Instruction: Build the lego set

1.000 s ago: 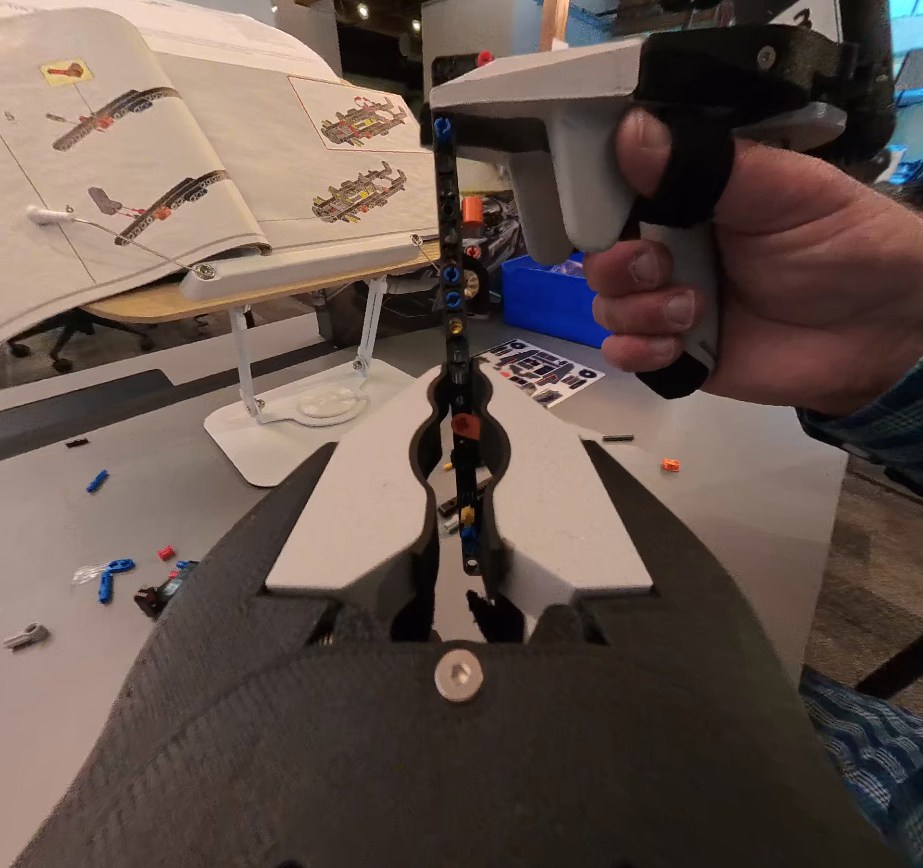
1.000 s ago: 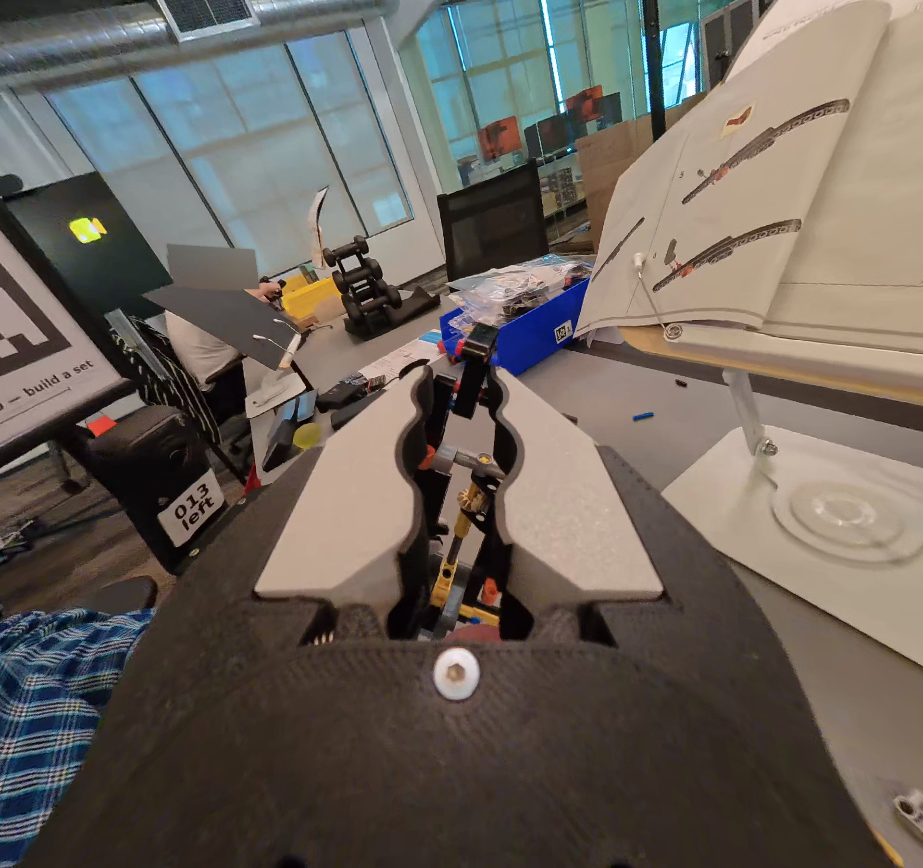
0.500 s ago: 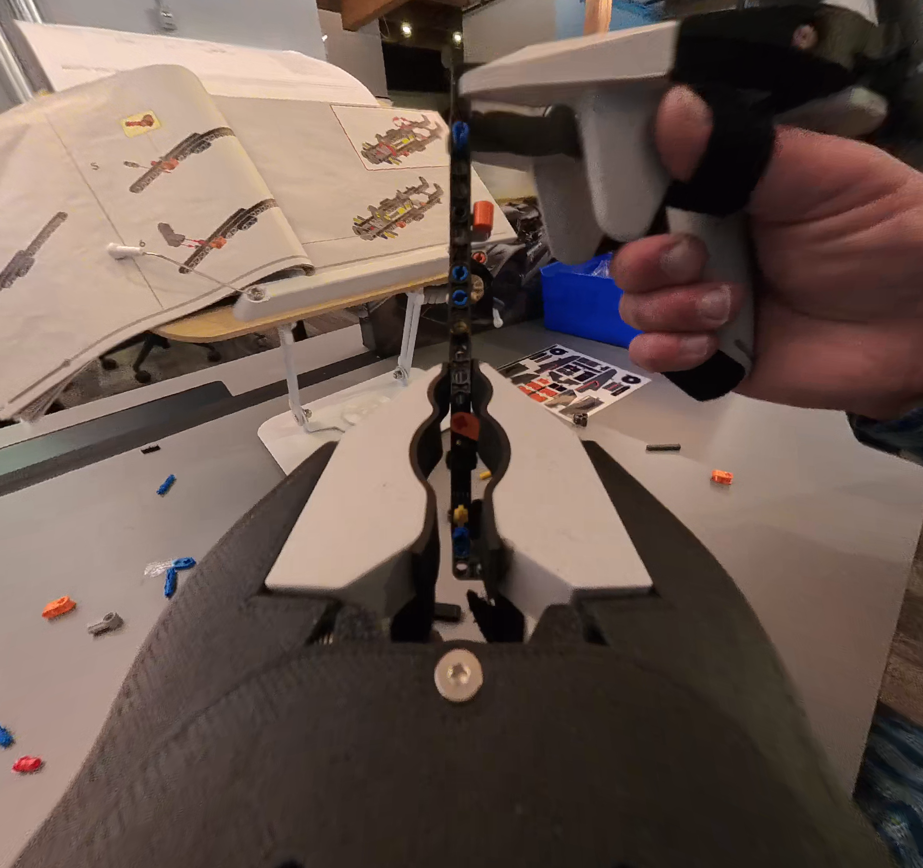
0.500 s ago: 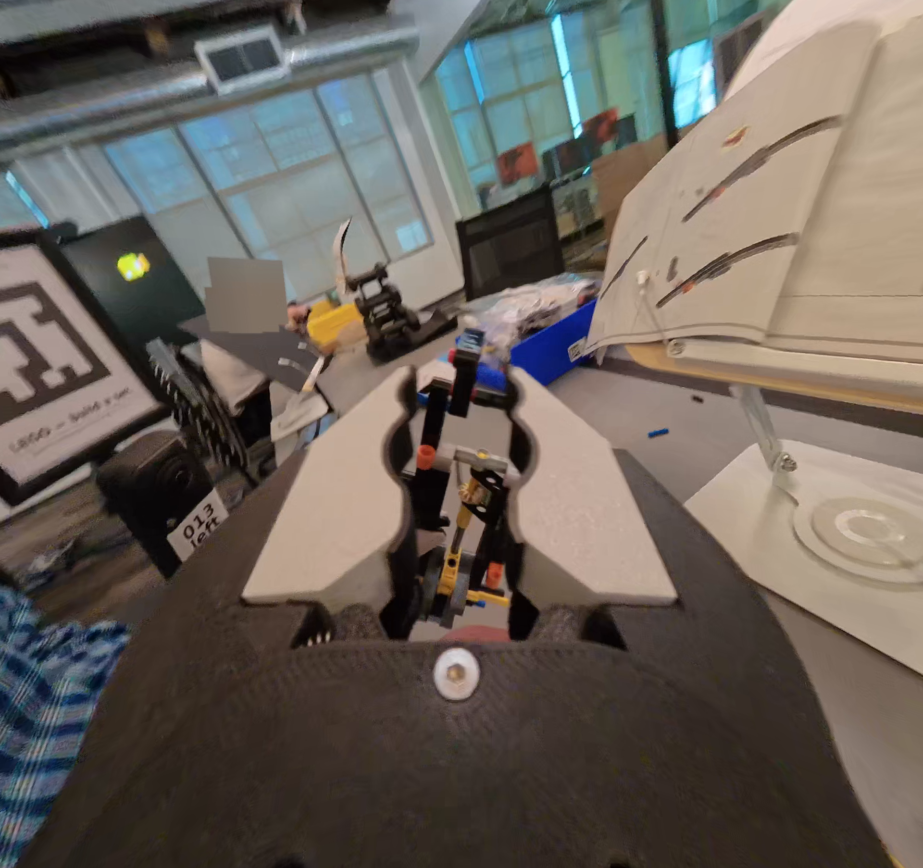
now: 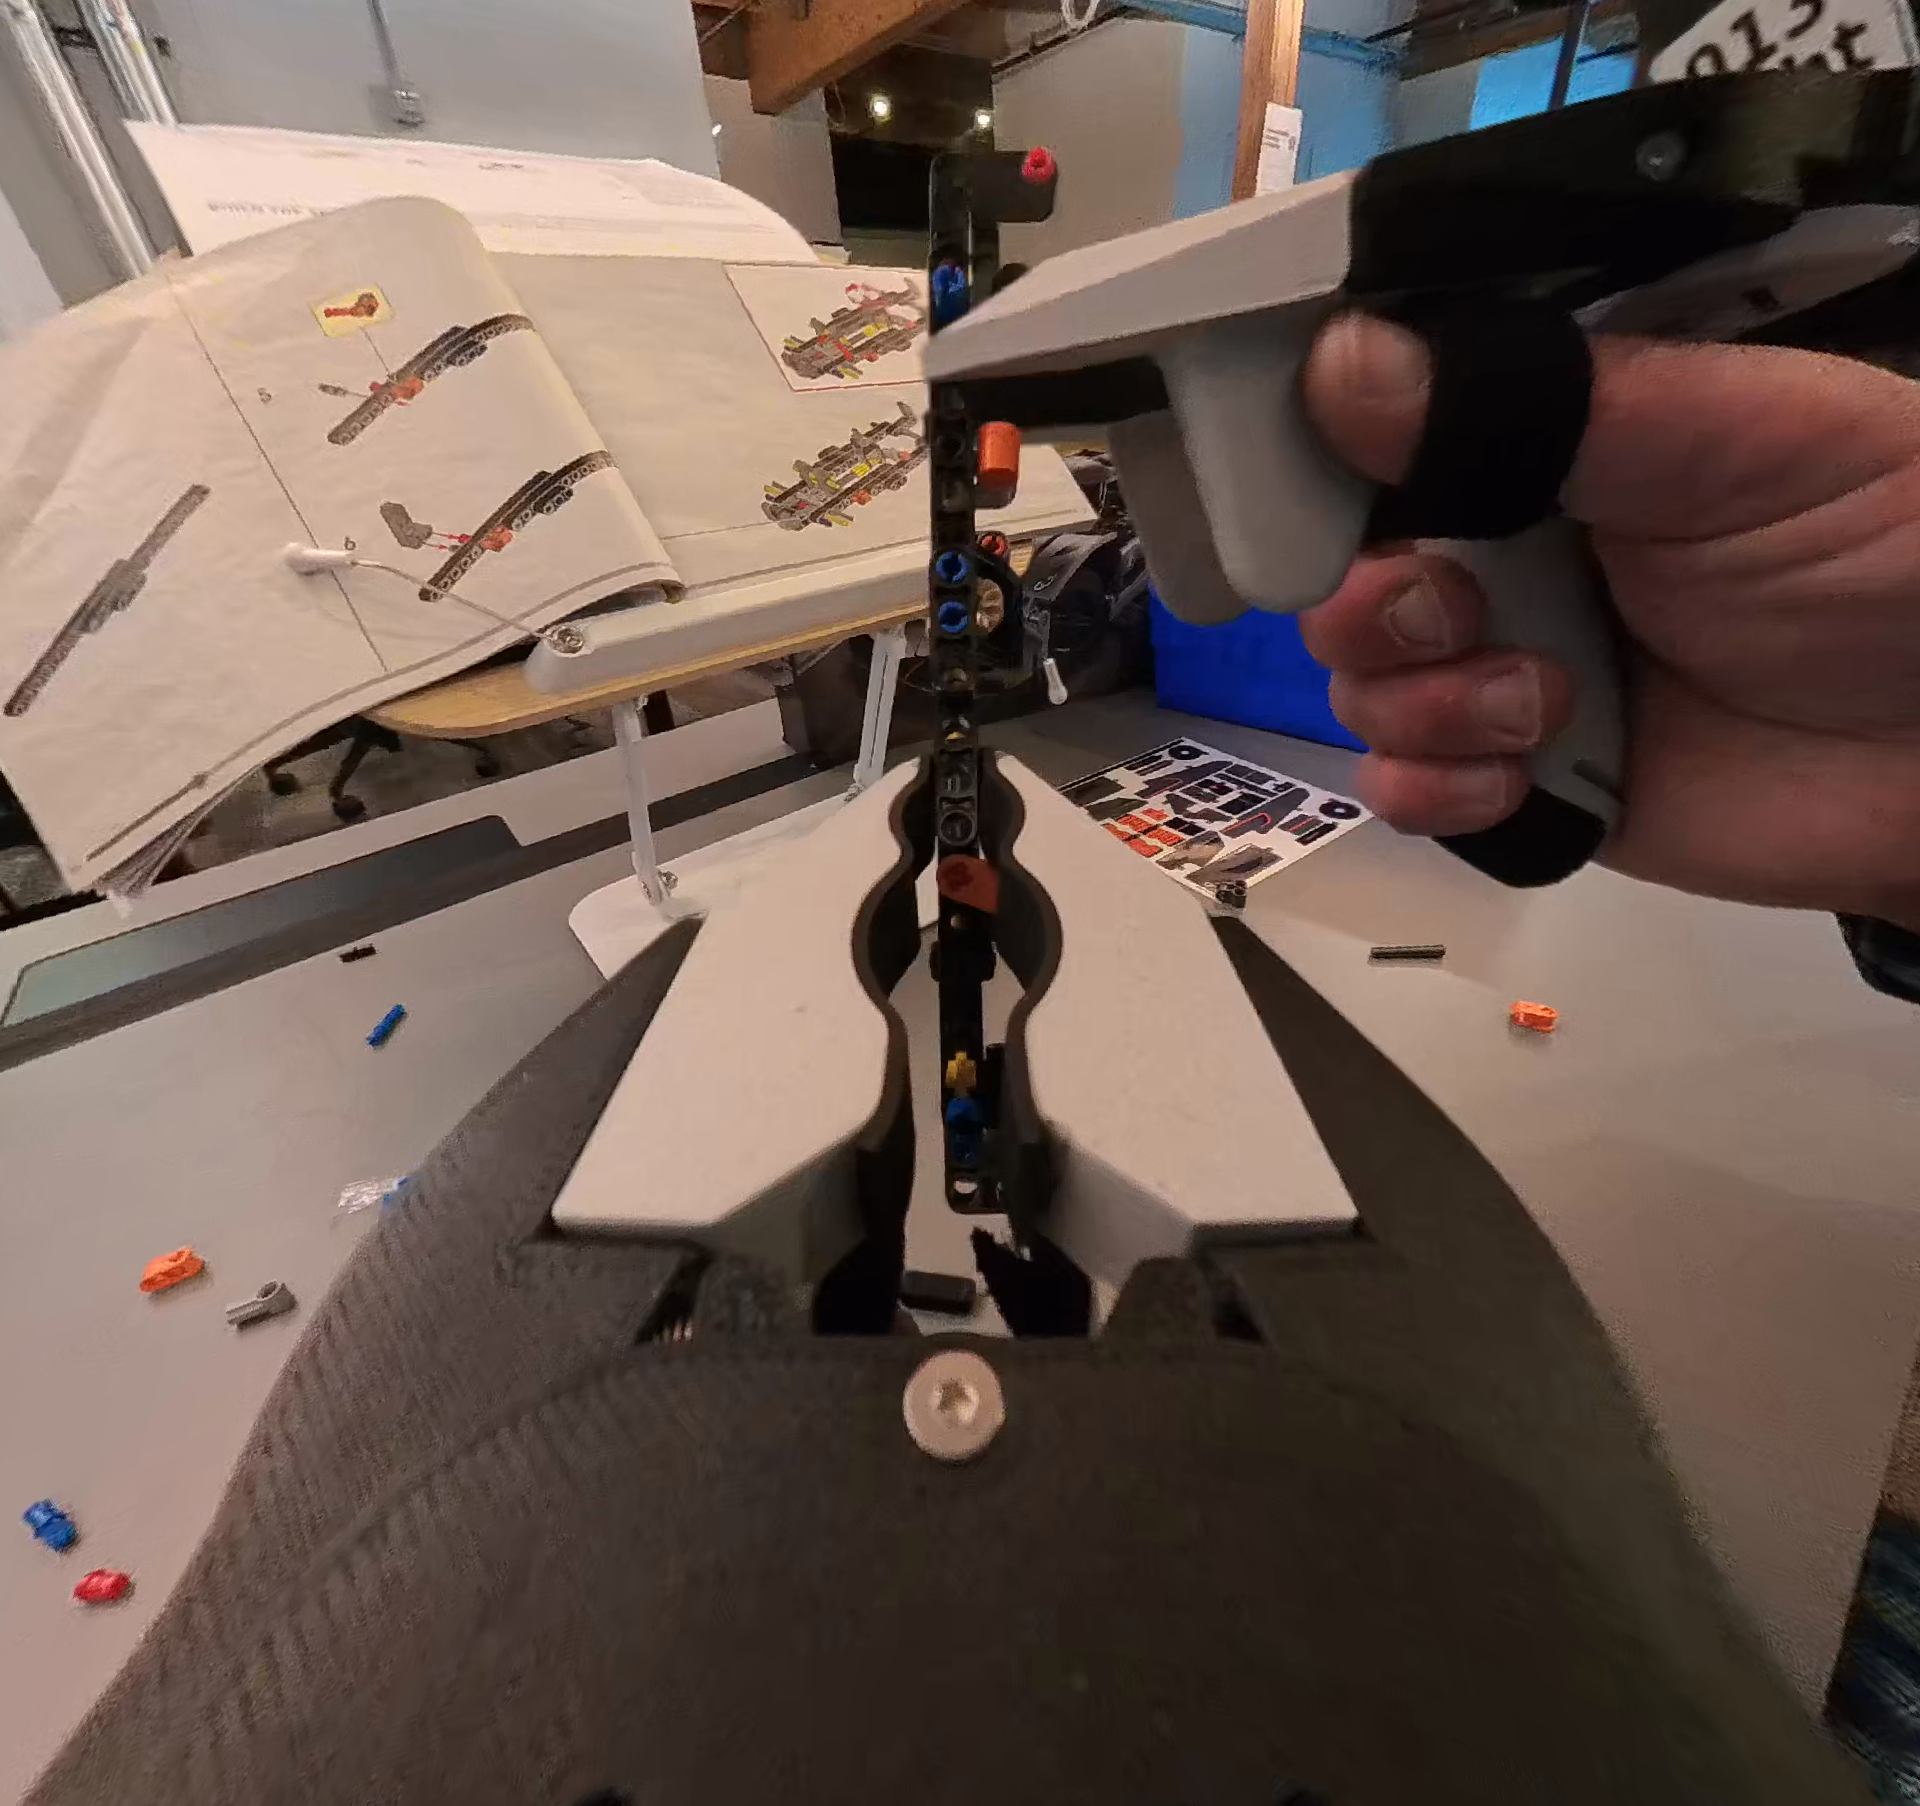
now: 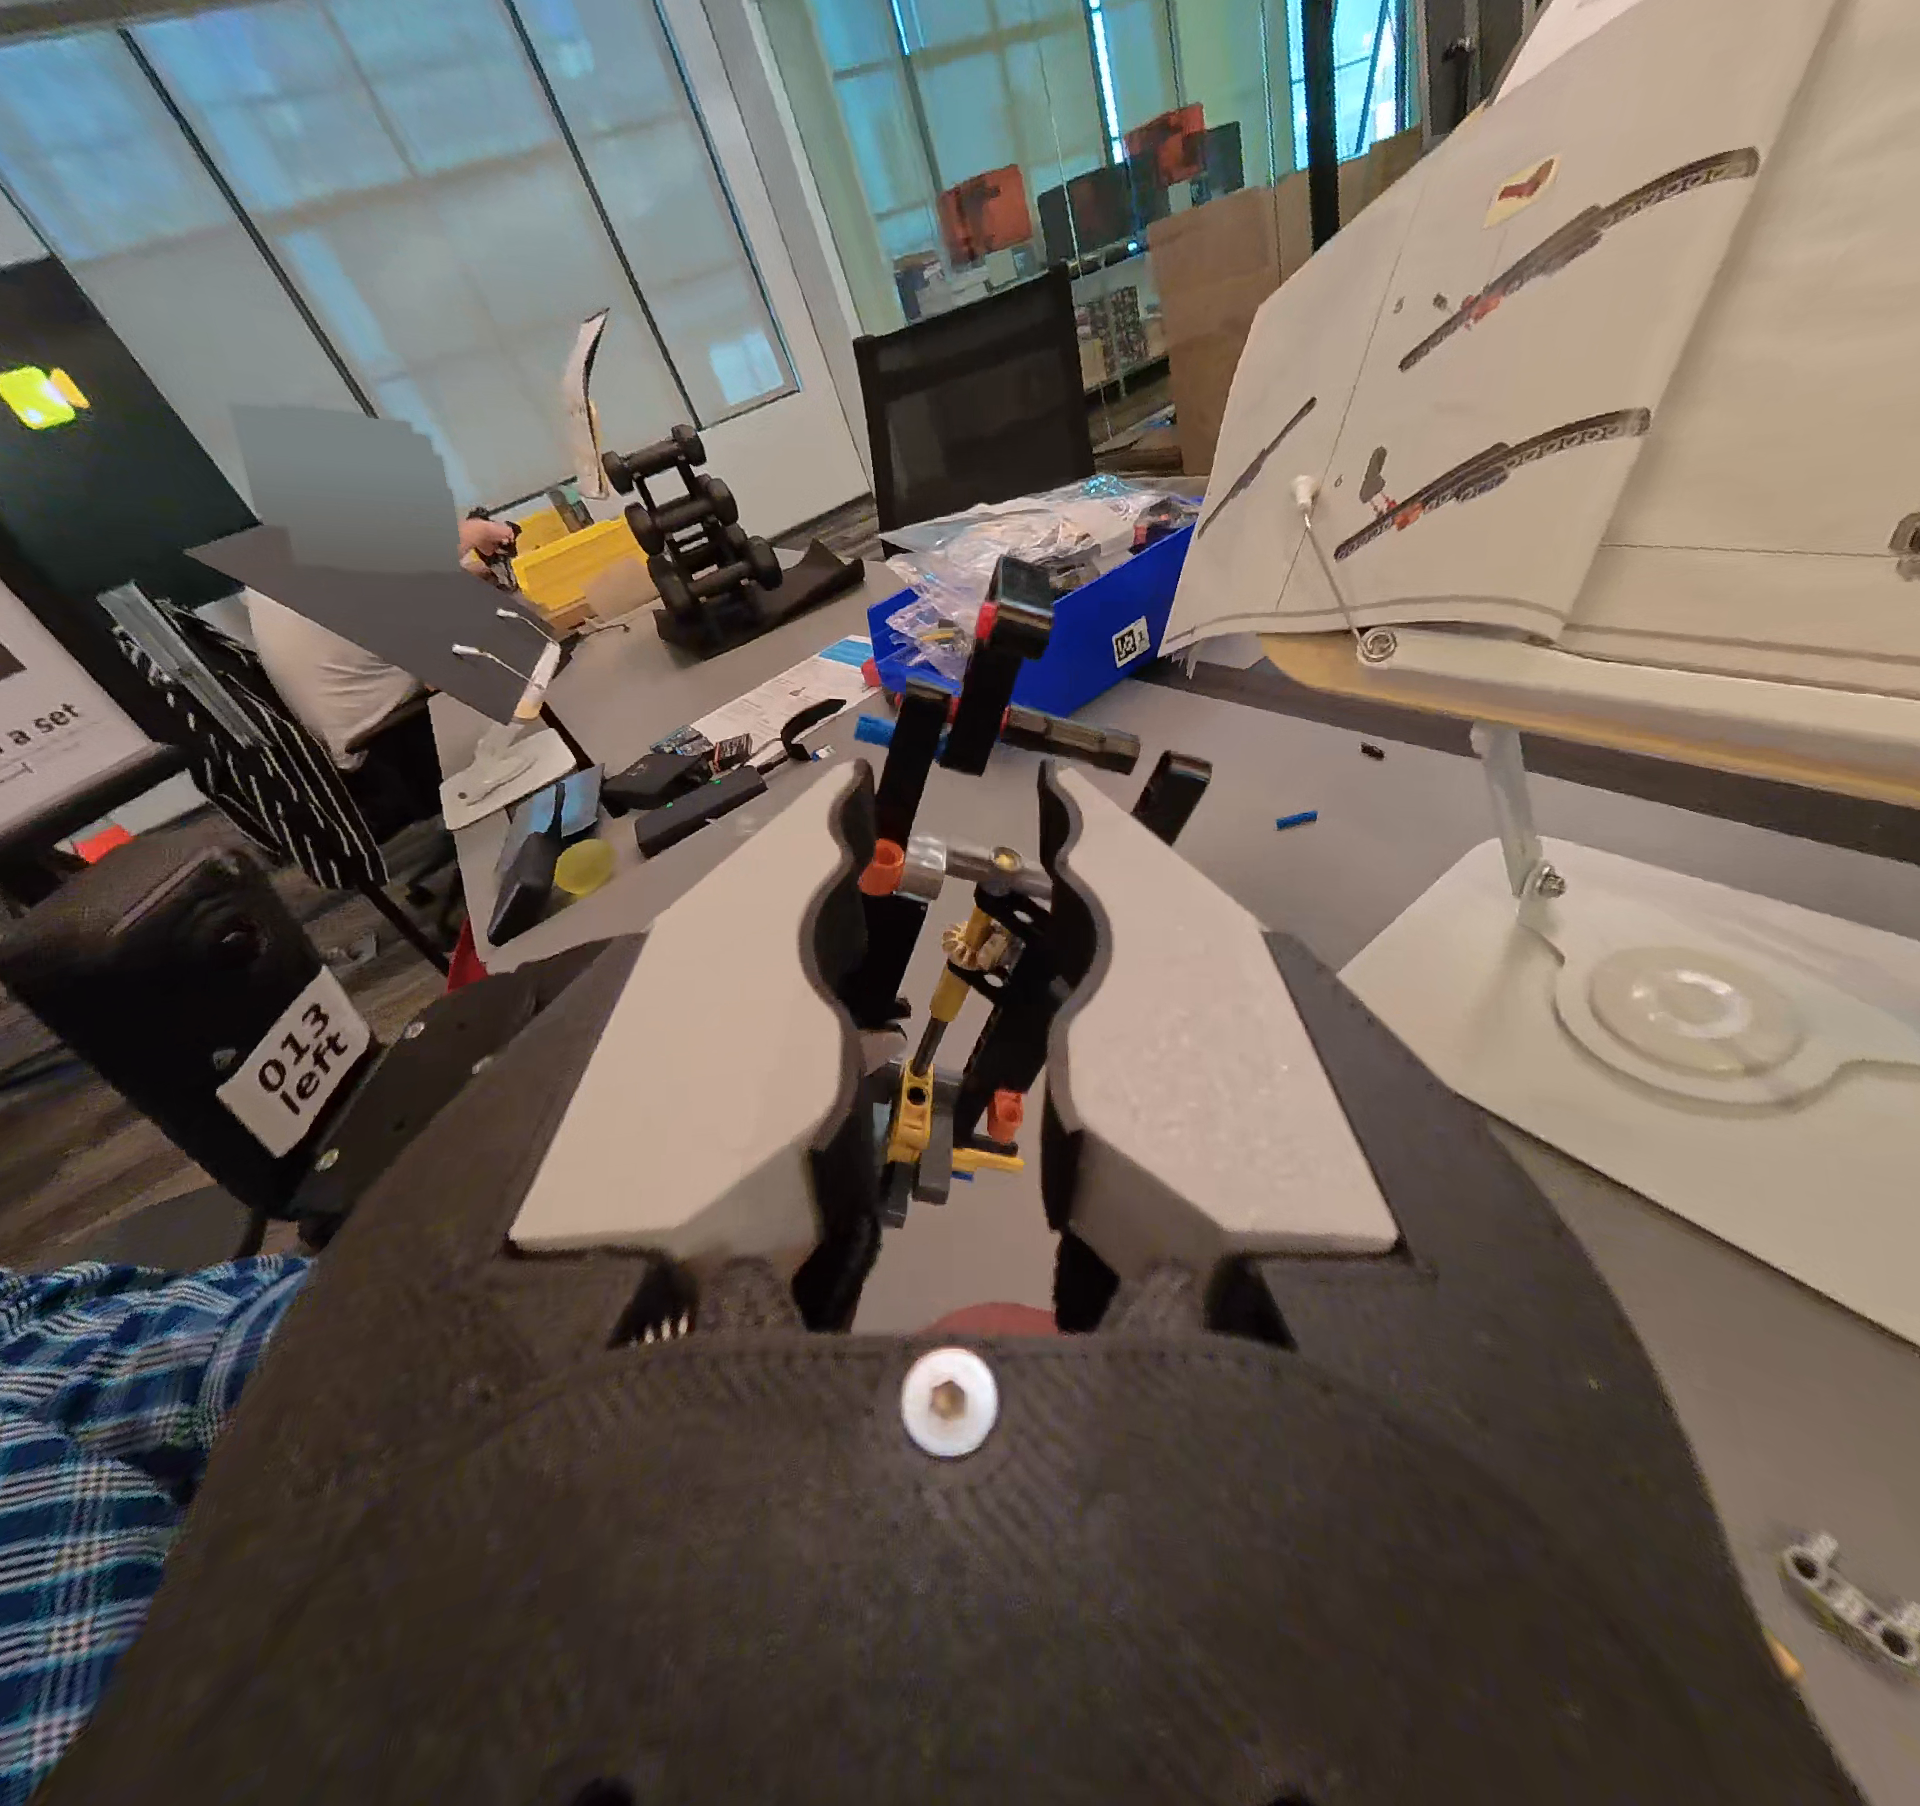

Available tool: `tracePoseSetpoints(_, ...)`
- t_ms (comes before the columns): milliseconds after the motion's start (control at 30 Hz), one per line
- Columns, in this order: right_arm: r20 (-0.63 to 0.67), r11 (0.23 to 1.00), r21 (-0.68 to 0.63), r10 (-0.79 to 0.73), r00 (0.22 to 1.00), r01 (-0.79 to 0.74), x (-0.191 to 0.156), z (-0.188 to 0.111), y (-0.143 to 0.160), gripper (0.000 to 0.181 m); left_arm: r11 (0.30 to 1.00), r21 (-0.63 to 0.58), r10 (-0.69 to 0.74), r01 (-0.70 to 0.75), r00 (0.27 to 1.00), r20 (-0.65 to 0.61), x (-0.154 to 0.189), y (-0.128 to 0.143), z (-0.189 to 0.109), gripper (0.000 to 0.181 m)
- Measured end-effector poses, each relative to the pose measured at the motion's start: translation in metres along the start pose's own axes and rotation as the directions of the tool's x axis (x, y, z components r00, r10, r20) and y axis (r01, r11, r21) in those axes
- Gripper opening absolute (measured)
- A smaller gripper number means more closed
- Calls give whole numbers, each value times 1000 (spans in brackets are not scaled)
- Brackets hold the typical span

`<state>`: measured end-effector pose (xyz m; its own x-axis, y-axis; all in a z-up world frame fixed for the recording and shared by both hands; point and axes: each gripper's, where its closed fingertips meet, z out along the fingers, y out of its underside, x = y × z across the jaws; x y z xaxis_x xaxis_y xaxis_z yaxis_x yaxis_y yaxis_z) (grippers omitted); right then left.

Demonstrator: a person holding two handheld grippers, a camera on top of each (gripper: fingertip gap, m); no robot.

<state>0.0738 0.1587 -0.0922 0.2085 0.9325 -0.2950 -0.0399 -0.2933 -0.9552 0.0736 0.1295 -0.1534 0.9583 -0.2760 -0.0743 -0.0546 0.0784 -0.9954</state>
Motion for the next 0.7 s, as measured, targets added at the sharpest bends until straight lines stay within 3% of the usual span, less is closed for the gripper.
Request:
tracePoseSetpoints(133,44,998,32,52,998,-54,-4,-2,-4,18,1000,3,30,-30,1000,0,5,-1,1,5)
tracePoseSetpoints(600,109,1000,2,23,994,-23,-15,0,-7,14,998,12,57,-57,998,15,5,-3,1,6)
tracePoseSetpoints(700,90,1000,-1,17,996,-17,-10,0,-7,18,1000,16,1,-1,1000,10,0,-4,0,5)
